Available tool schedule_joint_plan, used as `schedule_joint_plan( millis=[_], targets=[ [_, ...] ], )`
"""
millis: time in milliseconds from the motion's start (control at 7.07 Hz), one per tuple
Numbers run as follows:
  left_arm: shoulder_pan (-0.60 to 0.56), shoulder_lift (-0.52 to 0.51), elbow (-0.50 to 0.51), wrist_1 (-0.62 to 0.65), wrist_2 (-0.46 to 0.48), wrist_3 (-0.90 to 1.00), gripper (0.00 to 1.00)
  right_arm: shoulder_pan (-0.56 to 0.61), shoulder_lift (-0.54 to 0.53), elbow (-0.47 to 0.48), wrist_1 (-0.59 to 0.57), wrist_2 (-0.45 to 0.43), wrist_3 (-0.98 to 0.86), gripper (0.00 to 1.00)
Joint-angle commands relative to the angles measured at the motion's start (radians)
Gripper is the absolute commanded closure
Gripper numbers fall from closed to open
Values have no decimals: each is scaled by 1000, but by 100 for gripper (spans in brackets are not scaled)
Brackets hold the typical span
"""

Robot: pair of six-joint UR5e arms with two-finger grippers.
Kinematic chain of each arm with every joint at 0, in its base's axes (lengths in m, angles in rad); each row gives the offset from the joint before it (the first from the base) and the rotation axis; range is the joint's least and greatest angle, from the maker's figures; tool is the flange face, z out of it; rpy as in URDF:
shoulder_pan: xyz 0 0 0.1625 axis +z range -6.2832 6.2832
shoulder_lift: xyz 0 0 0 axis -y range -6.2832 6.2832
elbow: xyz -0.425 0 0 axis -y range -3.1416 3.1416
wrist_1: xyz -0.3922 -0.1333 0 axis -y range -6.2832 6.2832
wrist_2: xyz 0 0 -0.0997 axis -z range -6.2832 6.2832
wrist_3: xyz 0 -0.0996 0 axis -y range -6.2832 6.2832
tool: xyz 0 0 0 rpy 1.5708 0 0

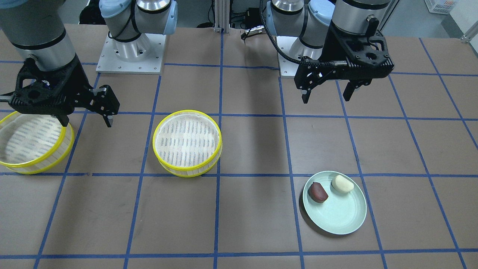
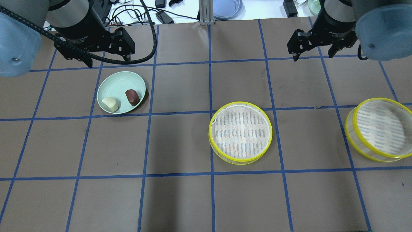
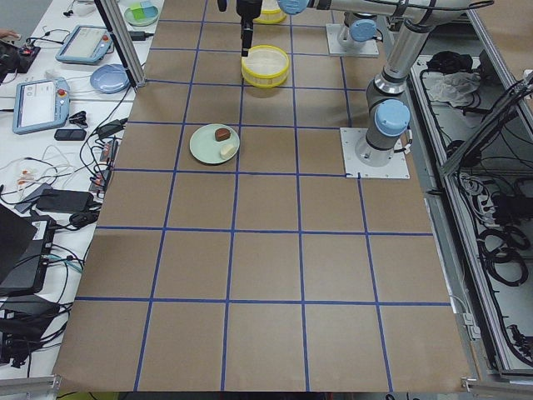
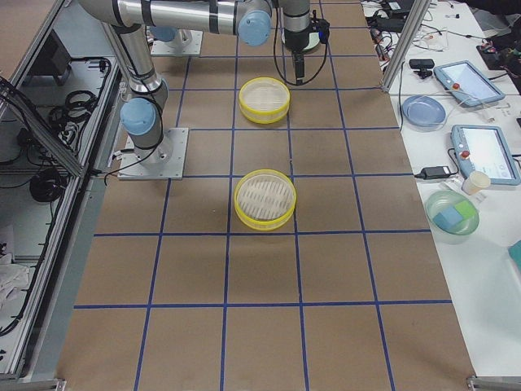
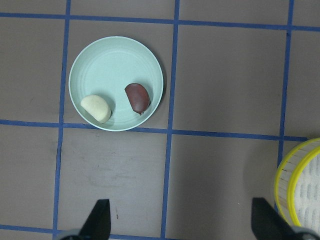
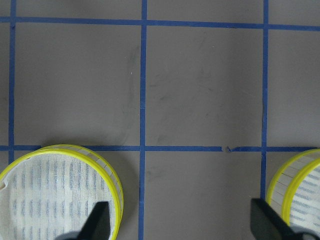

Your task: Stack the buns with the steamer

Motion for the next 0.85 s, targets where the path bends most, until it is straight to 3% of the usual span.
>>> schedule_joint_plan(
  millis=[0,425,708],
  targets=[
    [11,-3,-27,18,3,15,0,0,0,0,0,1,0,0],
    [112,-72,-58,161,-7,46,0,-9,3,0,-11,1,-44,0],
    [157,-156,-60,202,-4,115,0,-122,5,9,0,5,-180,0]
  ],
)
